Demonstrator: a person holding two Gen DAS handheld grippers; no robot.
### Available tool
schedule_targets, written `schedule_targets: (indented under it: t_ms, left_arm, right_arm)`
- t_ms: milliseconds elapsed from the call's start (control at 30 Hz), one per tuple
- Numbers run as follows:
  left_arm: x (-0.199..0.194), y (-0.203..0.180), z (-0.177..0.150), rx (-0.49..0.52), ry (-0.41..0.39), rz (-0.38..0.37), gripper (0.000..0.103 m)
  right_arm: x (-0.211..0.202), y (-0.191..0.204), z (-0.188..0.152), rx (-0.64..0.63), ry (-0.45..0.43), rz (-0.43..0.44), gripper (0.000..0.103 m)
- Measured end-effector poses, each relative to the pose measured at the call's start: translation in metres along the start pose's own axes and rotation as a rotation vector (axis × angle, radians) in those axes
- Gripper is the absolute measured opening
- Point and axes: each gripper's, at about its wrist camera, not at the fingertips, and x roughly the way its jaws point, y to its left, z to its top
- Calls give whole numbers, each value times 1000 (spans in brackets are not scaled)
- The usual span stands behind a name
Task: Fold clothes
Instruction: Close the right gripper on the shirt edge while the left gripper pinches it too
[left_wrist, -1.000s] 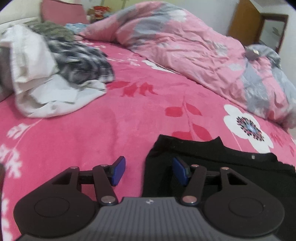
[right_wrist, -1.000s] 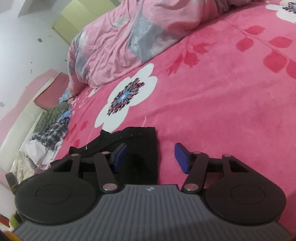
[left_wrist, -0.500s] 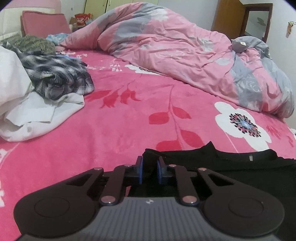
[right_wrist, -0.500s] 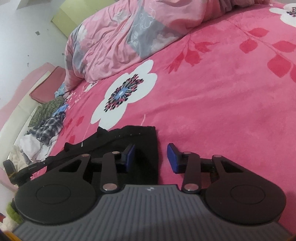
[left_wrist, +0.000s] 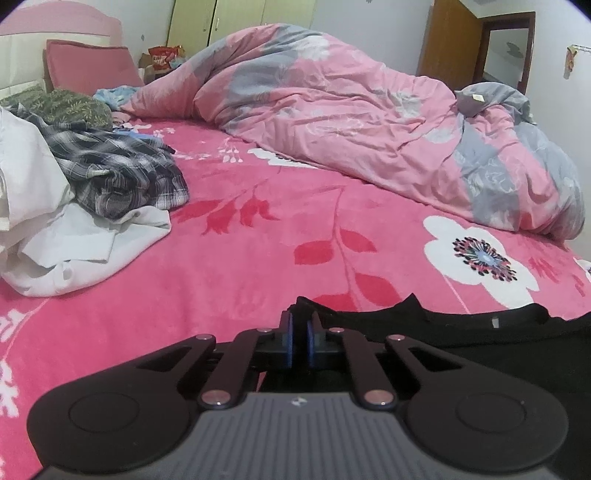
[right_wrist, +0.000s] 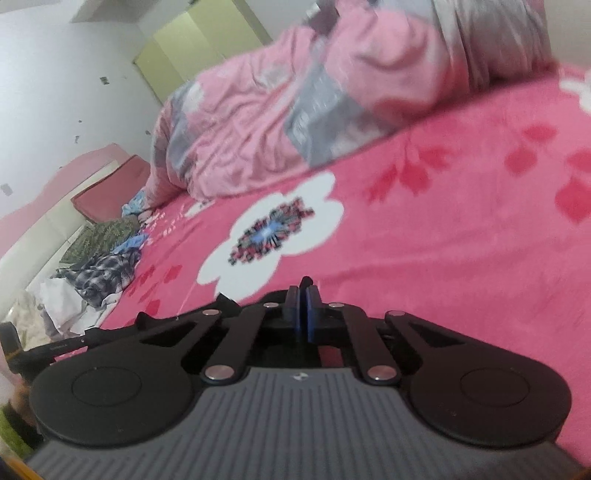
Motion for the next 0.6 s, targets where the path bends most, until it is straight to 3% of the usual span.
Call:
schedule_targets:
  t_ms: [133, 267, 300, 433, 600]
  left_arm:
    - [0, 1, 2, -13, -2, -7, 8]
    - [5, 3, 0, -31, 17, -5, 8]
    - [5, 4, 0, -31, 18, -5, 8]
    - [8, 4, -1, -27, 26, -4, 8]
    - [11, 4, -3, -25, 34, 1, 8]
  right_arm:
    - [-8, 4, 7, -19, -36, -1, 1]
    - [4, -7, 7, 32, 31, -46, 6]
    - [8, -11, 6, 51, 51, -66, 10]
    - [14, -33, -1, 177, 122, -41, 44]
    - [28, -29, -4, 125, 183, -16, 48]
